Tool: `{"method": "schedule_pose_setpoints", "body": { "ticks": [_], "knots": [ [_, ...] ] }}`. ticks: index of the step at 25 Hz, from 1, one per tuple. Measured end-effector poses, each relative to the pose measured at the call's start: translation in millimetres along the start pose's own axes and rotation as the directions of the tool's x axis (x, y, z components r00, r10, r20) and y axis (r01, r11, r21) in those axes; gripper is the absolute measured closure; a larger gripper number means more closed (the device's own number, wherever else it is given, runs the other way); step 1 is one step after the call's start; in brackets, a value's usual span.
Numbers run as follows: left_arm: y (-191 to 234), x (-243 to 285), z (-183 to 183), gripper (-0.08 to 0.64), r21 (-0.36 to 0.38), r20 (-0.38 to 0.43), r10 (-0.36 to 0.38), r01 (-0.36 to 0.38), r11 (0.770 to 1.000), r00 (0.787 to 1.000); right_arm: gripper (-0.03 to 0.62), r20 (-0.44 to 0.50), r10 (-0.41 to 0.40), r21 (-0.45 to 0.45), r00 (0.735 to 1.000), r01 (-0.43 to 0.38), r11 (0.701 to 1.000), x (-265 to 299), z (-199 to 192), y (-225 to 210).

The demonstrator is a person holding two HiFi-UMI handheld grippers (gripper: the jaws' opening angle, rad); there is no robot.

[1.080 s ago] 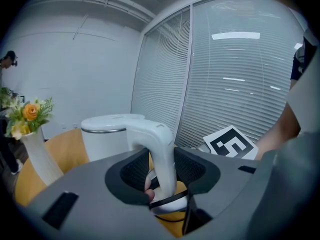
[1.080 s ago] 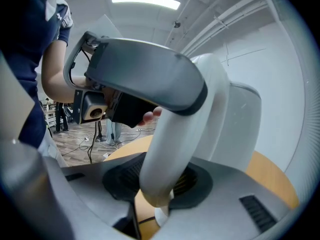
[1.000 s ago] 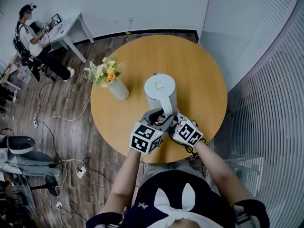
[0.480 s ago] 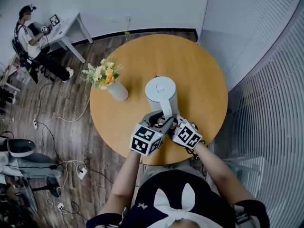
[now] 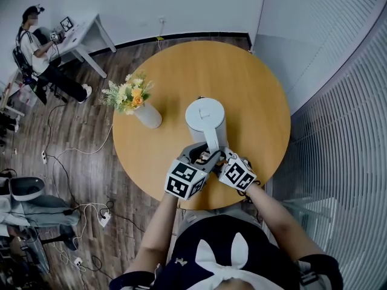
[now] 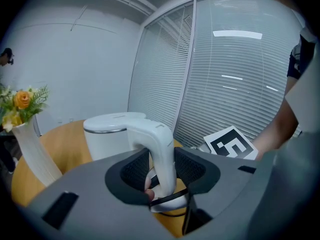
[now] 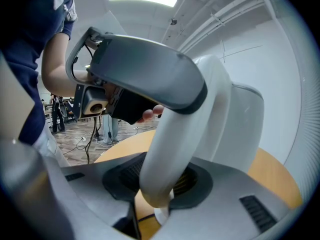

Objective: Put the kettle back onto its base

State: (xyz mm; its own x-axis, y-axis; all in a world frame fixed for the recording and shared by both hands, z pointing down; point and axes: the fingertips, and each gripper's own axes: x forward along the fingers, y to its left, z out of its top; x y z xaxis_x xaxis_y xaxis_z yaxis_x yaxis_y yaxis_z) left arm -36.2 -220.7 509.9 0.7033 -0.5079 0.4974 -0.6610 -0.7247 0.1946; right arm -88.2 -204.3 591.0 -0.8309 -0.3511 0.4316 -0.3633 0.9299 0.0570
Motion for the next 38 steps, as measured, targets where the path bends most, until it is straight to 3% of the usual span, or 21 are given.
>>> {"method": "schedule_pose_setpoints", "body": {
  "ticks": [7,20,32,38],
  "knots": [
    [-6.0,-0.9,-7.0,0.387,0.012,-0.009,-0.018,0.019,1.0,1.0,0.468,-0.017,-0.027,0.025,0.999,0.028,0.999,-1.4,-4.8,3.1],
    [-15.0,-11.2,-6.8,0.387,0.007,0.011,-0.002,0.002,1.0,1.0,0.465,-0.007,-0.045,-0.011,0.999,0.045,0.999,-10.0,-1.3,12.5],
    [-29.3,-8.9,-20.9,0.39,0.029,-0.01,0.005,-0.005,1.0,1.0,0.474,-0.071,-0.078,0.041,0.994,0.081,0.996,-11.4,-17.7,20.2],
    [-37.0,-13.4,-28.4,0.39,0.046,-0.03,-0.002,0.004,0.999,1.0,0.476,-0.088,-0.056,0.036,0.995,0.06,0.998,-11.1,-21.3,32.0]
  ]
}}
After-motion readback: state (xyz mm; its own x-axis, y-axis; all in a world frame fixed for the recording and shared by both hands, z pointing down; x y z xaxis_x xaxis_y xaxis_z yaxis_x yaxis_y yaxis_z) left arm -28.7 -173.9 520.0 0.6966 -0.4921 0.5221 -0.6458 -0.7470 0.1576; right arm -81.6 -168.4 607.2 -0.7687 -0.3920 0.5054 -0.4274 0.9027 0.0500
